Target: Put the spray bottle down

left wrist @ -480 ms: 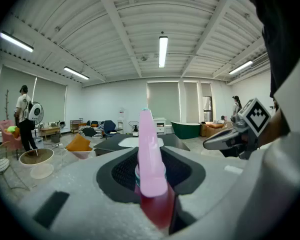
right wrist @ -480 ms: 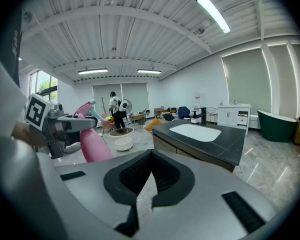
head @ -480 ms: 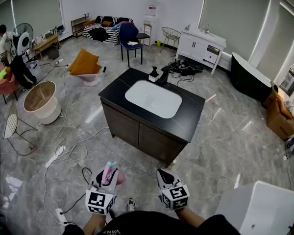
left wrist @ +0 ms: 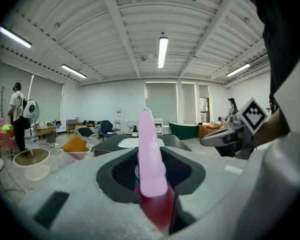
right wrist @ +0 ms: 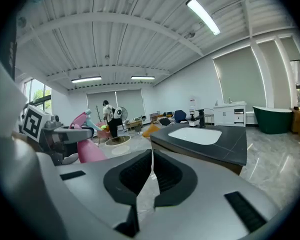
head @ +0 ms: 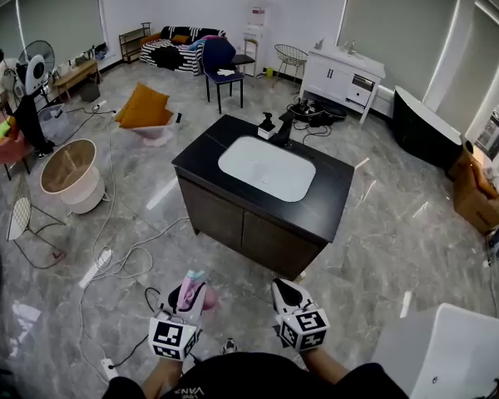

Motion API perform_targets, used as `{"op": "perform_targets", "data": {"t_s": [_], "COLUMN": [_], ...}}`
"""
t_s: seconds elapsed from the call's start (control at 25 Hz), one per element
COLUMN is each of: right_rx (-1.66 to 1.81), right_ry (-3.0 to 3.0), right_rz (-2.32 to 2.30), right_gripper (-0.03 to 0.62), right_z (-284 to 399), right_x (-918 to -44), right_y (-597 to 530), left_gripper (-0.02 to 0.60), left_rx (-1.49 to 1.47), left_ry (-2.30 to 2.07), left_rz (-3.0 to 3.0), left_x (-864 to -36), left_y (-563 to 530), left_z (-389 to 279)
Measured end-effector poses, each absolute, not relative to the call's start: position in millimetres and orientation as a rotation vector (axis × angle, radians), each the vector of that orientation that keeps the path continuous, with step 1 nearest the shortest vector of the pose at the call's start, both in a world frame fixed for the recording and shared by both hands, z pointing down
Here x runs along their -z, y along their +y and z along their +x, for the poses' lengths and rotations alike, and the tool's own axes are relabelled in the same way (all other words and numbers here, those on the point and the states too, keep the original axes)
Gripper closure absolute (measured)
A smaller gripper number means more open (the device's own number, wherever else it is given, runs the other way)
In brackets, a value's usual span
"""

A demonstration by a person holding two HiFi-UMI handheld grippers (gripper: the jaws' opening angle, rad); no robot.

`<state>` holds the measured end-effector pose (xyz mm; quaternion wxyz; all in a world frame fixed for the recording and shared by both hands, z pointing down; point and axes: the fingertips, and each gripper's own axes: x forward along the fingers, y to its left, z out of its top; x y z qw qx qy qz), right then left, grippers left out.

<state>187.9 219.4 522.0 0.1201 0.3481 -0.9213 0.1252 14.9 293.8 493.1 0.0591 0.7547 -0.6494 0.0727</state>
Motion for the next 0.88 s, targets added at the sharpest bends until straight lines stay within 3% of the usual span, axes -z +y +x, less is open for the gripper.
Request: {"op": "perform_targets", "data": {"t_s": [0.44,0.88], "right_rx": [-0.419,-0.417], "right_ry": [-2.655,-2.703], "right_rz": [1.055,0.925], "right_gripper": [0.594,0.594], "right_z": [154.3,100.9], "right_x": [-535.1,-537.5], "right_y": [181.2,58.8], "left_gripper": [0.451,0.451], "left_rx": [-0.215,-0.242], "left_ry": [-1.928,-2.019], "left_rz": [2.295,2.207], "left_x": [-504.1,-503.2], "left_y": [250.6,138.8], "left_z": [-28.5,-70.5]}}
